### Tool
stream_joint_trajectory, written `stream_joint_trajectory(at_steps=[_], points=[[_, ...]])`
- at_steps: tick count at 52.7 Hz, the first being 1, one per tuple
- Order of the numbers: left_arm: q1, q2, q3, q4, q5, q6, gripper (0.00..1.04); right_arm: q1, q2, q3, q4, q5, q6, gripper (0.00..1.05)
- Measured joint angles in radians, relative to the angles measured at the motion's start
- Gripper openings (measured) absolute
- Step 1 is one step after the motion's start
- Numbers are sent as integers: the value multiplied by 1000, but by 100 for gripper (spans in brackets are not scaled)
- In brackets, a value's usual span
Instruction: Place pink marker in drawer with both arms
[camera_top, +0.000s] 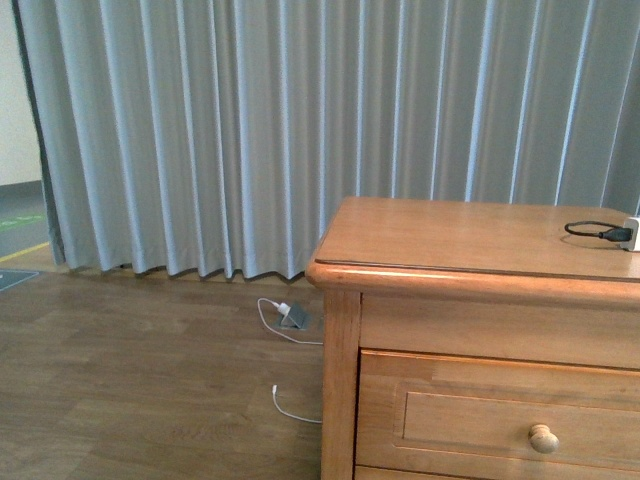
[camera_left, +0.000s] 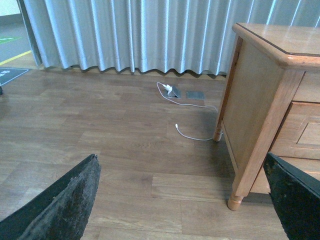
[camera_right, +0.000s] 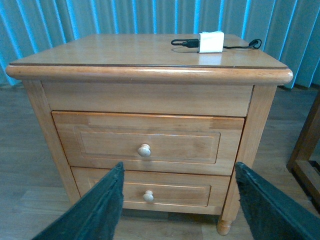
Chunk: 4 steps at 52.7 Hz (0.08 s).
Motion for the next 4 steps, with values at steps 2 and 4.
stream_joint_trajectory(at_steps=[2,4], points=[[0,0,0,0,0,0,99,0,0,0,0,0,0,80],[0,0,0,0,0,0,99,0,0,0,0,0,0,87]])
